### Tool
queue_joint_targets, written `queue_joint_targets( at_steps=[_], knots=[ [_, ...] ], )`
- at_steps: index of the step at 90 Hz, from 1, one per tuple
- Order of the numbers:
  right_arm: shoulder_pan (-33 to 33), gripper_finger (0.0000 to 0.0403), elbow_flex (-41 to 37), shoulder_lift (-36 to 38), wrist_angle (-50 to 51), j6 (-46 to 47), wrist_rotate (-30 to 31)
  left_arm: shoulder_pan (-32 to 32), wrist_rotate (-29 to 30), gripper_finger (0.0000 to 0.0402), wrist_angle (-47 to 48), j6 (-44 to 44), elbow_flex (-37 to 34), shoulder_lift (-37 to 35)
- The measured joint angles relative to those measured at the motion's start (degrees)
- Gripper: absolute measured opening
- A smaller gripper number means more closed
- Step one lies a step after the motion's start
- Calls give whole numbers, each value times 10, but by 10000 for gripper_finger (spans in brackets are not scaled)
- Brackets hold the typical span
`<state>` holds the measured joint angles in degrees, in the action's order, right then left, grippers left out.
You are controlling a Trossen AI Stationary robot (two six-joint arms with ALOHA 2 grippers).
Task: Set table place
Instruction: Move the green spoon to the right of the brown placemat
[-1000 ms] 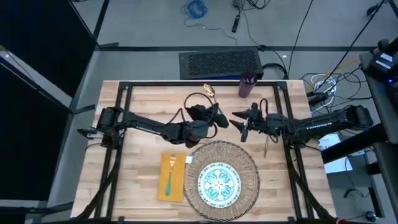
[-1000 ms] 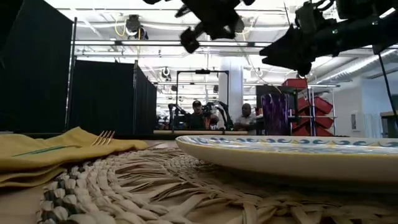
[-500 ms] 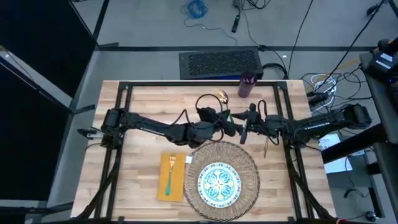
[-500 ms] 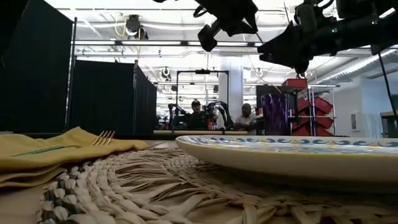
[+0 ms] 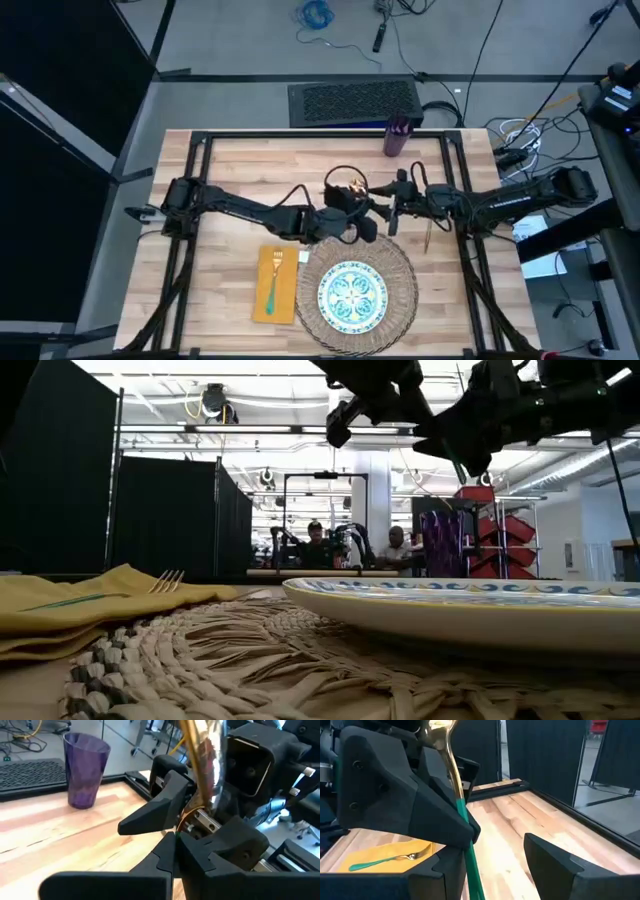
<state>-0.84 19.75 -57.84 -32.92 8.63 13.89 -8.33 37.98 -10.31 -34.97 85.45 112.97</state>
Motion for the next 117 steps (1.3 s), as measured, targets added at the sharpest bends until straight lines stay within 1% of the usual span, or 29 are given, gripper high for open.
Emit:
queue_joint_targets(
  at_steps=[11, 20, 27, 36, 40, 52, 62, 76, 83, 90, 98, 107, 117],
  knots=[
    [0, 171, 14, 0, 40, 2, -3, 0, -3, 0, -5, 25, 0, 0],
    [0, 148, 24, 1, 59, 0, -7, 1, -12, 0, -11, 29, -1, 0],
    [0, 108, 27, 1, 69, -4, -15, 3, -15, 0, -10, 29, -1, 0],
    [0, 30, 29, 1, 77, -18, -30, 6, -23, 0, -11, 35, -1, 1],
    [0, 13, 30, 1, 80, -26, -35, 7, -27, 0, -11, 42, -1, 1],
    [0, 2, 30, 1, 91, -20, -40, 11, -41, 0, -3, 69, -2, -5],
    [0, 0, 30, 1, 91, -9, -51, 13, -38, 0, 9, 74, -2, -13],
    [0, 0, 30, 1, 92, -8, -51, 18, -40, 0, 35, 102, -2, -25],
    [0, 0, 30, 2, 92, -8, -53, 21, -66, 0, 38, 114, -2, -28],
    [0, 0, 30, 1, 98, -8, -54, 23, -111, 0, 40, 132, -2, -28],
    [-1, 0, 30, 1, 93, -8, -58, 25, -146, 7, 42, 135, -2, -28],
    [-1, 0, 29, 1, 96, -7, -59, 28, -176, 27, 57, 148, -1, -28],
    [-1, 0, 29, 1, 95, -6, -58, 29, -201, 61, 60, 160, -1, -28]
  ],
)
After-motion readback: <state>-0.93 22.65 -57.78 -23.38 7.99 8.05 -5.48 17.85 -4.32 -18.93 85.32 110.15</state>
